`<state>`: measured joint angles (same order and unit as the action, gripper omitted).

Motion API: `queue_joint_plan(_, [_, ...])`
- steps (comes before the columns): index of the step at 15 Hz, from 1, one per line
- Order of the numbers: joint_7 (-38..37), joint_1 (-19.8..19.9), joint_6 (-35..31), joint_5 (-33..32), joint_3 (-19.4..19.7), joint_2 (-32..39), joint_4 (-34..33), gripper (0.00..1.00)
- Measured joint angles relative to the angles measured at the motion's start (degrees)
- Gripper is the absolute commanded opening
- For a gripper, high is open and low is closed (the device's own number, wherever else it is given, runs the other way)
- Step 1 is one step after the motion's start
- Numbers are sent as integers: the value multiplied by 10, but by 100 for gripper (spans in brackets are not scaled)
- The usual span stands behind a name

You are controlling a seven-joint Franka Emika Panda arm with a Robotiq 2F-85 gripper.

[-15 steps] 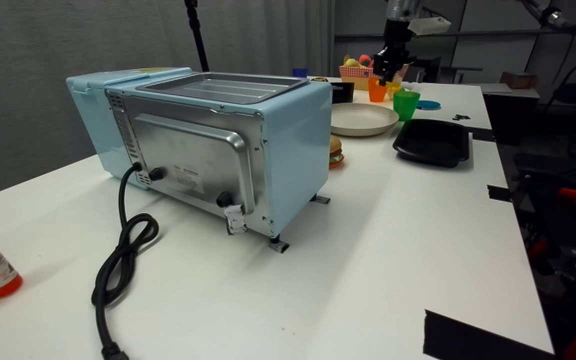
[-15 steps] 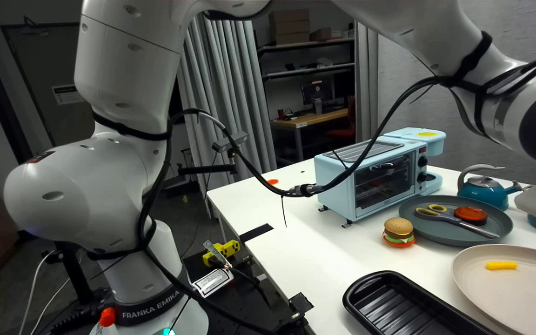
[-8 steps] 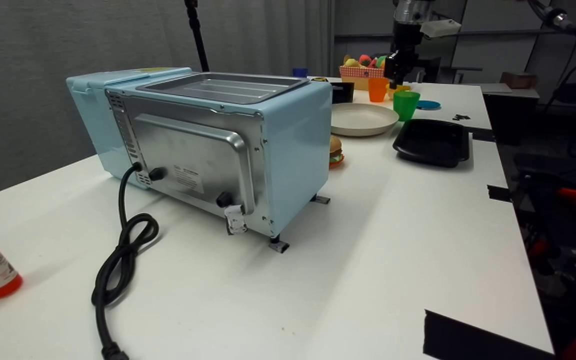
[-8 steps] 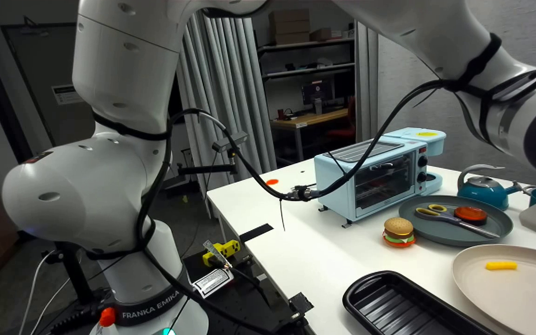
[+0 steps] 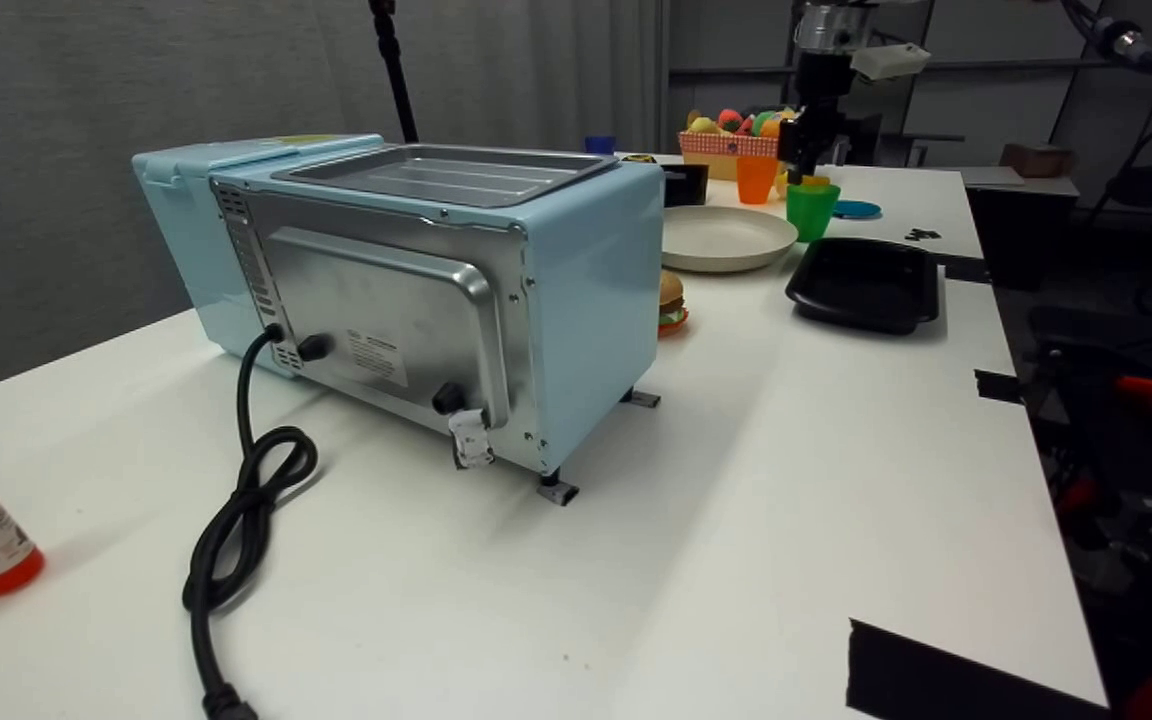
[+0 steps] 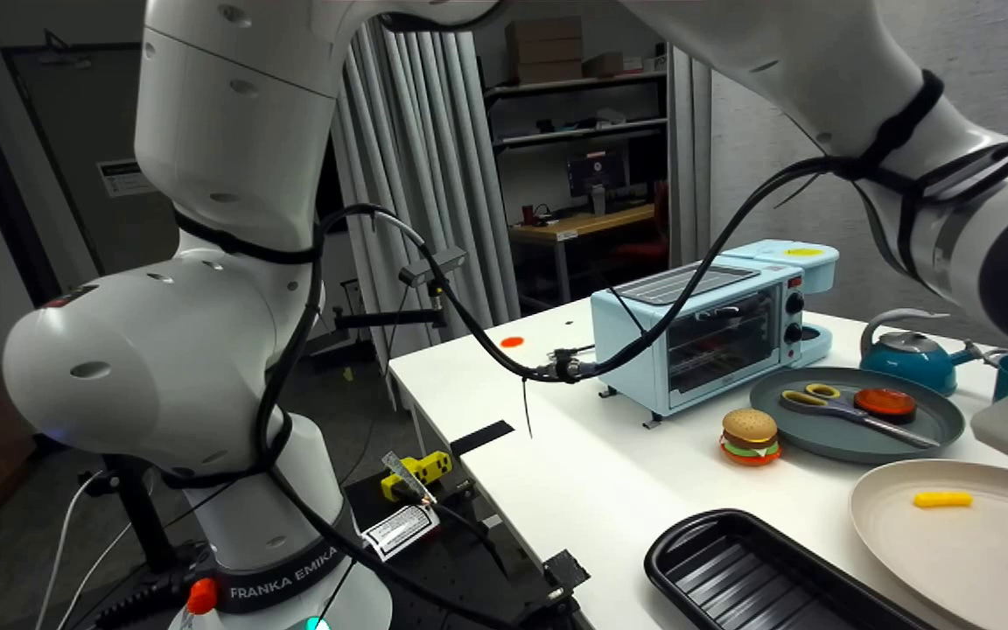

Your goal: Move the fries from the plate to the green cup

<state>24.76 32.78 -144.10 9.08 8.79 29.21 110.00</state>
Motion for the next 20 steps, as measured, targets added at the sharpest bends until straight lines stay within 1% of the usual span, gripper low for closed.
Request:
queue_joint_plan(1, [0,0,0,0,0,0,0,59])
queue_joint_plan(3, [1,1,2,0,0,0,0,73])
queue_joint_plan(4, [1,1,2,0,0,0,0,82])
queue_joint_plan(6, [3,1,3,0,0,-1,0,95])
queue_joint_plan(7, [4,1,4,0,0,-1,0,100])
queue_joint_plan(11, [19,2,24,1,-1,-13,0,100])
queue_joint_plan(15, [67,4,45,23,-11,-51,14,100])
queue_joint_plan(20, [123,4,45,42,-18,-100,45,100])
